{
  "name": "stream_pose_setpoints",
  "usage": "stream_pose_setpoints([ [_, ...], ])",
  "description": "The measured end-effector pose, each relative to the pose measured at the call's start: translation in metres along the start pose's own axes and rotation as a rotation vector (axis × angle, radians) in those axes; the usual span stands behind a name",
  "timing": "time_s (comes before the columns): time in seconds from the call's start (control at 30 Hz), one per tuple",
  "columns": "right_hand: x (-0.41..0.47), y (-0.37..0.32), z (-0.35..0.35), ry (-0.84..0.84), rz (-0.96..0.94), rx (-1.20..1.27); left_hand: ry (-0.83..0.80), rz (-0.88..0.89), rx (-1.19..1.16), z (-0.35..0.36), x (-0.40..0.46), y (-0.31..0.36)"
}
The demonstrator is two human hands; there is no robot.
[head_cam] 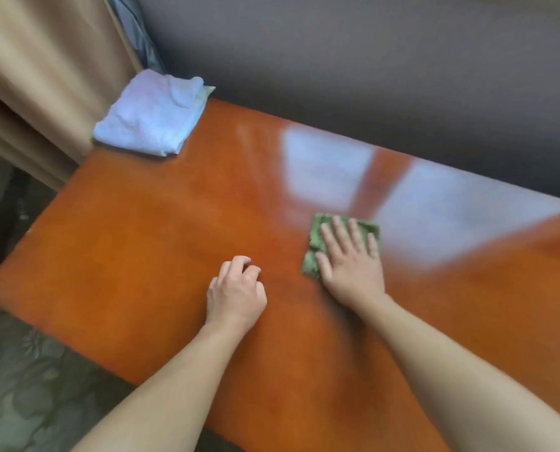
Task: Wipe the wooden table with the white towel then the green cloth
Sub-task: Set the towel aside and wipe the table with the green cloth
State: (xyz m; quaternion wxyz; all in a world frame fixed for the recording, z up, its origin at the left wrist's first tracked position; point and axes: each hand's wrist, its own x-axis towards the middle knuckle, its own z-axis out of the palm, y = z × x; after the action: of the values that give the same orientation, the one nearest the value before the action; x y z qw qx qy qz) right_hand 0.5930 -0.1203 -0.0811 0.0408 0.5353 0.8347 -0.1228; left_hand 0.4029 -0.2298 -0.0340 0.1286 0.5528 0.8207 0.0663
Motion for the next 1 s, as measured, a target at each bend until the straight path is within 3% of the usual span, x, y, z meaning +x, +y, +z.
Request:
stream_pose_setpoints([
  [0.17,0.050,-0.032,-0.015,-0.048,0.243,0.102,0.006,0.077,-0.021,0.003,-0.028,-0.042],
  [0.37,-0.043,-0.164,0.031,-0.001,-0.187,0.059,0.016,0.031,-0.047,-0.009,-0.020,-0.080],
  [0.5,-0.043,-0.156,0.038,0.007,-0.304,0.007,-0.134,-0.042,0.065,-0.019,-0.021,-0.120],
  [0.67,0.034,-0.126,0.018,0.033,-0.024,-0.016,-0.191,-0.061,0.112,-0.008,-0.035,-0.120],
  [0.8,0.055,-0.145,0.013,0.004,0.124,0.038,-0.185,-0.063,0.144,-0.003,-0.035,-0.125],
  [1.0,0.009,-0.193,0.033,0.028,-0.230,-0.026,-0.199,0.004,0.082,-0.009,-0.036,-0.138],
])
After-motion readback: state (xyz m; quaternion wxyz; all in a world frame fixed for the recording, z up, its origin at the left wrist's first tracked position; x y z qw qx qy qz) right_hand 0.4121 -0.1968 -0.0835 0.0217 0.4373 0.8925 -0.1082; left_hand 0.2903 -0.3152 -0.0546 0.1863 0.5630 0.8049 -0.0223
